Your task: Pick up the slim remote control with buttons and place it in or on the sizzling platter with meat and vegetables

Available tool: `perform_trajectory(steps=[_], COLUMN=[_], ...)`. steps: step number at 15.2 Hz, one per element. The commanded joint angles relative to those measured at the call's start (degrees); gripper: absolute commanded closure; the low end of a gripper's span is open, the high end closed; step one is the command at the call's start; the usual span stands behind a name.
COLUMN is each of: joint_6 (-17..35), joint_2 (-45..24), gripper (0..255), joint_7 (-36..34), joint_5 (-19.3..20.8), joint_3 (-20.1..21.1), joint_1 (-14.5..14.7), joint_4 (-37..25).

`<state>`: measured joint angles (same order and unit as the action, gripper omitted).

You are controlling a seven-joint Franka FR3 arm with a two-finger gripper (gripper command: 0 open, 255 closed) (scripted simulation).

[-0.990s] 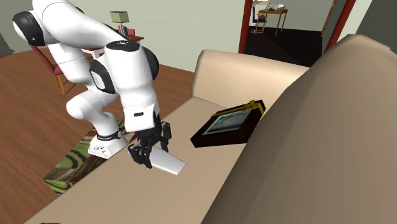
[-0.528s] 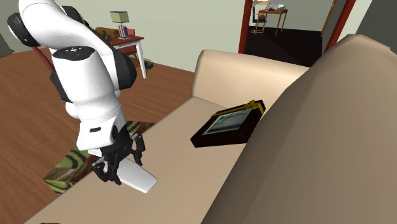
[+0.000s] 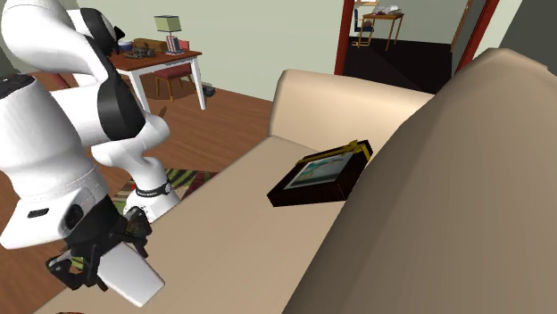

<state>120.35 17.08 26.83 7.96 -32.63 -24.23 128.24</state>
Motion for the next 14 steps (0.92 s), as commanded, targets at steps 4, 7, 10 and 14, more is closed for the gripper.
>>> perform_trajectory(steps=[4, 7, 10, 14], joint_6=[-0.32, -0.71, -1.28, -0.12], joint_2=[-2.59, -5.16, -8.67, -11.21], gripper=[255, 255, 255, 255], joint_7=[8.68, 14.12, 20.08, 23.46], joint_5=[-1.27, -3.03, -5.84, -8.04], joint_3=[-5.9, -9.58, -13.35, -15.26], joint_1=[-1.86, -2.6, -3.32, -3.75], joint_4=[-3.1, -5.83, -9.15, -9.74])
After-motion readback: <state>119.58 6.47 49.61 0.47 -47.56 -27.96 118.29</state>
